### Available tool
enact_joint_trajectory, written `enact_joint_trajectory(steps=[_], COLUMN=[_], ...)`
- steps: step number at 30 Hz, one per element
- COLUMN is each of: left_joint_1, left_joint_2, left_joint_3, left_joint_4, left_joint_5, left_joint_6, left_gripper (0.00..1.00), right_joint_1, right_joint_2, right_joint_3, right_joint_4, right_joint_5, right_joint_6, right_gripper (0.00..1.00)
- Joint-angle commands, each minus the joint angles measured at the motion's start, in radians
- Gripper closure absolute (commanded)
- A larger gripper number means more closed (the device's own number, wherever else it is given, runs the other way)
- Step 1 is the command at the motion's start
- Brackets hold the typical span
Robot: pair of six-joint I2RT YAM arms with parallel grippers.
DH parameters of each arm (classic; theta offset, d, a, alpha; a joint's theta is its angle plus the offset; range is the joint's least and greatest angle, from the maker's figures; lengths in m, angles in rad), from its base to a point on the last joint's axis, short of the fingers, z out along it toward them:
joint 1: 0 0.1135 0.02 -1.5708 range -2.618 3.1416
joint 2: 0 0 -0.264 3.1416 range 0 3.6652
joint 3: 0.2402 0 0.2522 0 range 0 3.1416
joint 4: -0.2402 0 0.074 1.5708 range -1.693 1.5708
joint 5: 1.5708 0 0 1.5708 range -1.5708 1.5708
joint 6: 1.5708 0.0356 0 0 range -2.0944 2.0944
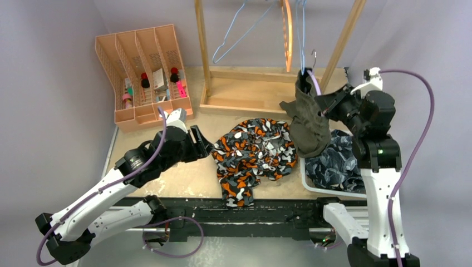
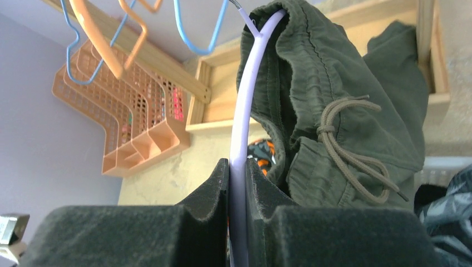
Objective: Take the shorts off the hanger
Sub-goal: Pick up the hanger from the clothes rod.
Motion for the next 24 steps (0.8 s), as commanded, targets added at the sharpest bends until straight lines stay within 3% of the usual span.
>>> enact_joint_trajectory(steps=[1,17,24], left_joint_1=[0.002,0.001,0.002], left_joint_2=[0.001,0.024,0.014], left_joint_3=[0.006,0.005,0.012], left_joint_4=[0.048,0.065,0.066], left_joint_5=[-0.008,0.000,-0.020], left_joint_6=[-0.012,-0.016,-0.021], left_gripper=[0.42,0.42,0.41], right_joint_1=[0.004,0.005,0.004], right_joint_2=[-0.123,-0.306,-0.266], right_joint_3=[-0.063,-0.311,-0.389], right_joint_4=[0.085,-0.029,0.010], right_joint_5=[-0.042,-0.152,-0.401], right_joint_6=[0.047,0.059,-0.059], right_gripper=[1.00,1.00,1.00])
